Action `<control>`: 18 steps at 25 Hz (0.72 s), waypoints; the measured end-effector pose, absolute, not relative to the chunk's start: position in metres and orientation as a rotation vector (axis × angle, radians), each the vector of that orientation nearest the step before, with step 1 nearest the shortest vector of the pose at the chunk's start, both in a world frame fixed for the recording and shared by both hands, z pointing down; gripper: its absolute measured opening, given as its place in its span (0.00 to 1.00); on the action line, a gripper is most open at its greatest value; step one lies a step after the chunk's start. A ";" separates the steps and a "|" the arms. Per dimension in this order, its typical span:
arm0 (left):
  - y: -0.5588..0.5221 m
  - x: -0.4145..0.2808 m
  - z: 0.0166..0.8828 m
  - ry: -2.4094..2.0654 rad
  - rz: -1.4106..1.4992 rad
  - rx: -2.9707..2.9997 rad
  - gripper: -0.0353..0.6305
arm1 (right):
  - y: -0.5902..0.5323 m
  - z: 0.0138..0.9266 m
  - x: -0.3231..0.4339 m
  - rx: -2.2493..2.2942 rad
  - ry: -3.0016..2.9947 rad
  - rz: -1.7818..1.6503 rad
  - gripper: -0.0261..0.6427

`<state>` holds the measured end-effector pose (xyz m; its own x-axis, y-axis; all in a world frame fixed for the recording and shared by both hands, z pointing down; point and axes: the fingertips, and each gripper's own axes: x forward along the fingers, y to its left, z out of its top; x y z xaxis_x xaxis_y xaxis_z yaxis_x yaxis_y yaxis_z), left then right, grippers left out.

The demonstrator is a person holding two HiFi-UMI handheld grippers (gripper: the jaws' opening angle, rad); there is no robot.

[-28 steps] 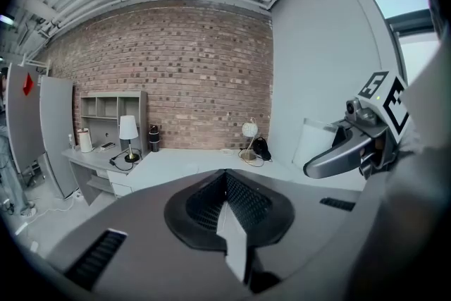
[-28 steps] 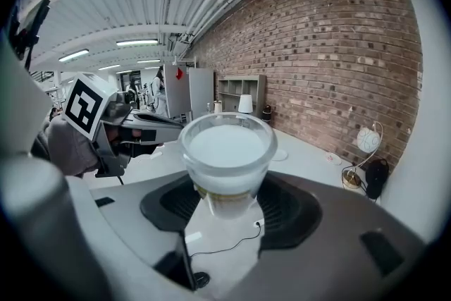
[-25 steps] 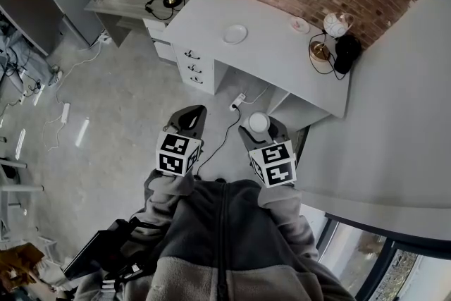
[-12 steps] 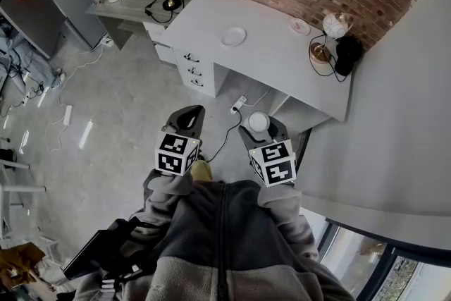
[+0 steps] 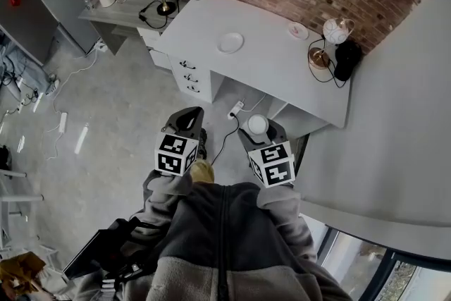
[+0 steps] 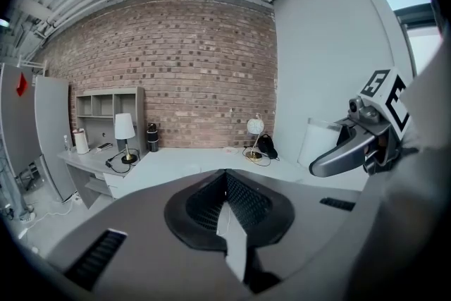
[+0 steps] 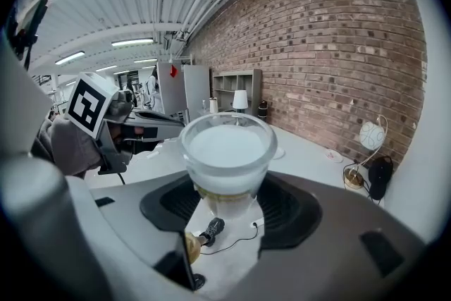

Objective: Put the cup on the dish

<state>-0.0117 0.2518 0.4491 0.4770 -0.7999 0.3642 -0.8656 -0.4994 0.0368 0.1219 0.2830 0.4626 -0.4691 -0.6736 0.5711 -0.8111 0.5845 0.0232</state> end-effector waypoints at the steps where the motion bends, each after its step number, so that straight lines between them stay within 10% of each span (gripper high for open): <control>1: 0.243 -0.013 0.451 -1.433 0.442 2.508 0.06 | 0.276 0.464 0.121 1.186 -2.278 0.343 0.42; 18: 0.108 -0.064 0.480 -1.408 0.483 2.440 0.06 | 0.136 0.486 0.079 1.137 -2.252 0.405 0.42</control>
<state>-0.0640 0.1082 0.4797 0.4685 -0.7770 0.4205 -0.8714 -0.4847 0.0751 0.0786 0.1361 0.4862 -0.4696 -0.6311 0.6174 -0.8067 0.5909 -0.0097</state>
